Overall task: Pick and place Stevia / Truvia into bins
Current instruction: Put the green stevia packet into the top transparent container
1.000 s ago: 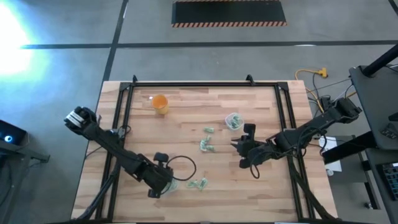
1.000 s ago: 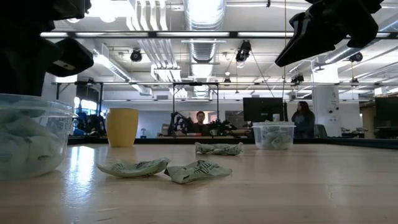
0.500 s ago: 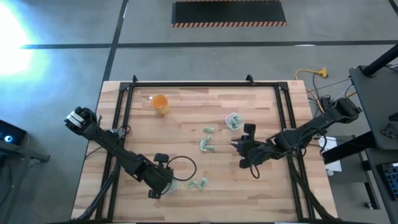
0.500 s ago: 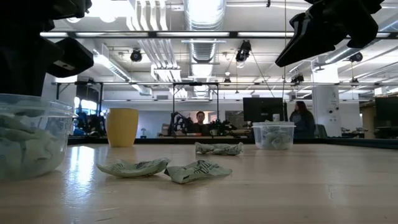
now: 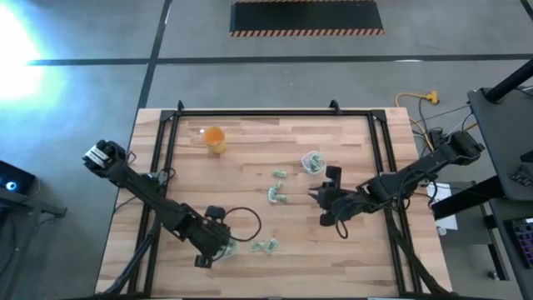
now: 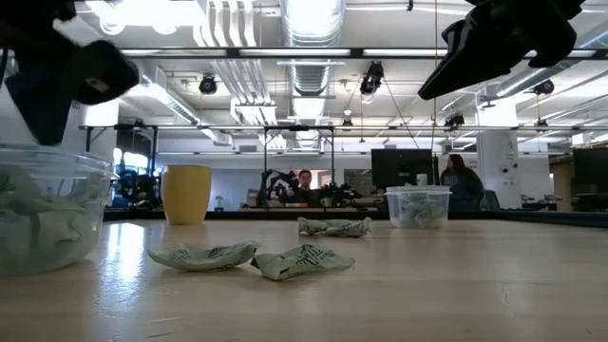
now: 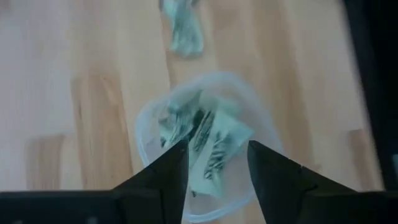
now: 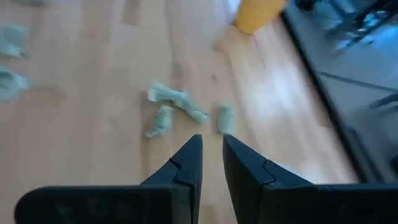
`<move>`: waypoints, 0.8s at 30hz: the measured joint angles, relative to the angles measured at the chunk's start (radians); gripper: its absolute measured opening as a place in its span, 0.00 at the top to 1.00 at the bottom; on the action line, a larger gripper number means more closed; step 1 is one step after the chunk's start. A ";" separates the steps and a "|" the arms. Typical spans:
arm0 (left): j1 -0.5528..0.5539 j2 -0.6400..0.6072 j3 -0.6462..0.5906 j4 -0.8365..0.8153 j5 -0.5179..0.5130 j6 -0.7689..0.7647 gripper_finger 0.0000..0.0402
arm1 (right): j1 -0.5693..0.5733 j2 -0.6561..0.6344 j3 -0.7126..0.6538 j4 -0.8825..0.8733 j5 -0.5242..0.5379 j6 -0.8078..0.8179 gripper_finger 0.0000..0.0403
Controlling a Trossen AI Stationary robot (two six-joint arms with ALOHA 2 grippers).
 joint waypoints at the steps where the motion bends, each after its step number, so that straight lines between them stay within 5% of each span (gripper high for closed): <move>1: 0.000 -0.015 0.009 -0.004 -0.001 0.010 0.63 | -0.002 0.003 -0.003 0.025 -0.031 -0.002 0.87; 7: 0.000 -0.121 0.035 -0.023 -0.128 0.175 0.63 | -0.017 0.081 -0.026 0.204 -0.204 -0.110 0.87; 16: 0.003 -0.271 0.001 -0.019 -0.661 0.265 0.63 | -0.062 0.295 -0.007 0.305 -0.209 -0.221 0.87; 24: 0.003 -0.284 -0.023 -0.011 -0.687 0.256 0.63 | -0.168 0.389 0.021 0.329 -0.209 -0.087 0.81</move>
